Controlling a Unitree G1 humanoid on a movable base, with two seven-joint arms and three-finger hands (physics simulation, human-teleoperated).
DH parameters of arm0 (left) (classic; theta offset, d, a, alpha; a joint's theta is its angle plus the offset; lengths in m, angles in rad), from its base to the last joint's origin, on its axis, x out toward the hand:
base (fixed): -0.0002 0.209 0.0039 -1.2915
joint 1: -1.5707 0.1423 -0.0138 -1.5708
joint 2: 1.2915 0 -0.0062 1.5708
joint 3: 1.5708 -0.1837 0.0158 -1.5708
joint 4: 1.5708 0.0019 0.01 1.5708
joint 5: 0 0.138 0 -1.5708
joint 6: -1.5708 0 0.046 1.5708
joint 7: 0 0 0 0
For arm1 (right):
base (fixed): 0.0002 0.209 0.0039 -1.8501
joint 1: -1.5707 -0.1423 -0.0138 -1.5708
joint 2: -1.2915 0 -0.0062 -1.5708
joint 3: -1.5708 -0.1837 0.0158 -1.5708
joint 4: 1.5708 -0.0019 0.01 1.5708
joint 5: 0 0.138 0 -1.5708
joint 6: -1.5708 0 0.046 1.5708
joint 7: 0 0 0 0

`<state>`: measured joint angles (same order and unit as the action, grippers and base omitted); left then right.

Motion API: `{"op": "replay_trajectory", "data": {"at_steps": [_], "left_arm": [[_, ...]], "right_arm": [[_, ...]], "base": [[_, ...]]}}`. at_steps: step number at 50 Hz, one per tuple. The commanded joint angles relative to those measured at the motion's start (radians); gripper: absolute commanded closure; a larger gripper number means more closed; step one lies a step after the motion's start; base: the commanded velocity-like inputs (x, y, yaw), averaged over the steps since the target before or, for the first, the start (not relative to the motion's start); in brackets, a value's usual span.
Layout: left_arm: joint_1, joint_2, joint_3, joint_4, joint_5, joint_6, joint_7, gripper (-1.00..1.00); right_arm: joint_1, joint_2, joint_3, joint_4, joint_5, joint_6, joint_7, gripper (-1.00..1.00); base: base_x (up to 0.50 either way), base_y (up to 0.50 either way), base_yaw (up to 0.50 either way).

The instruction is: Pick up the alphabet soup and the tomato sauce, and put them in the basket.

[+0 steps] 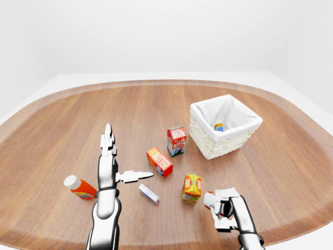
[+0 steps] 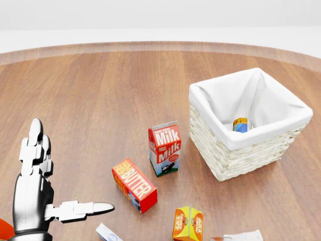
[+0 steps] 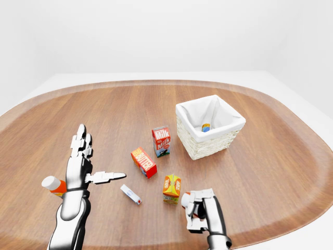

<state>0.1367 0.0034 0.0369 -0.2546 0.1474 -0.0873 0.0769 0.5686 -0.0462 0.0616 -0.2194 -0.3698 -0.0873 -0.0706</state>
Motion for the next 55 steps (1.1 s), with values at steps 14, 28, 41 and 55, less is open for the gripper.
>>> {"op": "replay_trajectory", "data": {"at_steps": [14,28,41,55], "left_arm": [[-0.012,0.001,0.005,0.003,-0.004,0.0,0.002,-1.0],[-0.007,0.001,0.004,0.004,-0.003,0.0,0.002,-1.0],[-0.005,0.0,0.0,-0.005,0.001,0.0,0.001,-1.0],[-0.003,0.0,-0.001,-0.006,0.002,0.0,0.001,-1.0]], "right_arm": [[0.0,0.032,-0.053,-0.183,0.086,0.0,0.086,1.0],[-0.077,0.064,-0.112,-0.208,0.114,0.0,0.131,1.0],[-0.171,0.084,-0.177,-0.24,0.078,0.0,0.135,1.0],[-0.256,0.077,-0.189,-0.287,0.031,0.0,0.122,1.0]], "base": [[0.0,0.0,0.0],[0.0,0.0,0.0],[0.0,0.0,0.0],[0.0,0.0,0.0]]}}
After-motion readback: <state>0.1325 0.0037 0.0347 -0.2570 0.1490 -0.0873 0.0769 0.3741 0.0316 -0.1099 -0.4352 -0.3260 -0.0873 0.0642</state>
